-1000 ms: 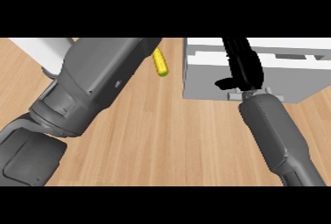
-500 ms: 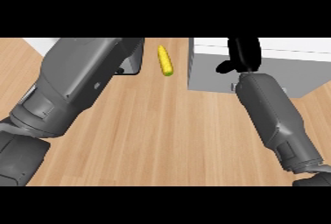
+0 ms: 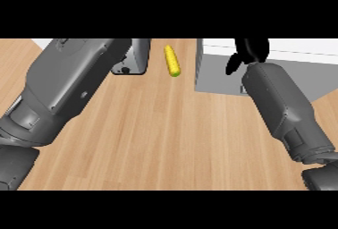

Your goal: Pick up the can, place it into the drawer and close the drawer

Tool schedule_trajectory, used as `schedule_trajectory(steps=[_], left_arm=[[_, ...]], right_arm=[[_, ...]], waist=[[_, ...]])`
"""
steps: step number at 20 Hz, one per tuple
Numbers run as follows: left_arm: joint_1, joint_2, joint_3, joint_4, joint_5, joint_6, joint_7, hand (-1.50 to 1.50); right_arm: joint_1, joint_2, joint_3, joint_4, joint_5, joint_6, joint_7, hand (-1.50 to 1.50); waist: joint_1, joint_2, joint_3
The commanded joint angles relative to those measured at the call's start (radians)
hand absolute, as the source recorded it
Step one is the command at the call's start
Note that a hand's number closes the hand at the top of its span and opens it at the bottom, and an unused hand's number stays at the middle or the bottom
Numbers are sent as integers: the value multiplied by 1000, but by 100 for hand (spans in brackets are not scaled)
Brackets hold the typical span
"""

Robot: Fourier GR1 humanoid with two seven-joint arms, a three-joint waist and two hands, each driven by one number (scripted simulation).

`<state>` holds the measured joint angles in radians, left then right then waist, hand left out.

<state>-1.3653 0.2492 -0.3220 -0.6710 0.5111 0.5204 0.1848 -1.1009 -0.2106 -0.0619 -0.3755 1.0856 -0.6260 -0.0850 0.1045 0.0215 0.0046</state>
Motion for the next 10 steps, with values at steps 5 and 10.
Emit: schedule_trajectory(steps=[5,10], left_arm=[[43,47,-4,-93,-3,-2,59,-150],[135,83,-3,-182,2,-20,52,-150]], right_arm=[[-89,63,-112,-10,-126,-52,-102,-150],[-122,34,-150,15,-157,-10,-156,-150]], waist=[[9,-2,-1],[17,-5,-2]])
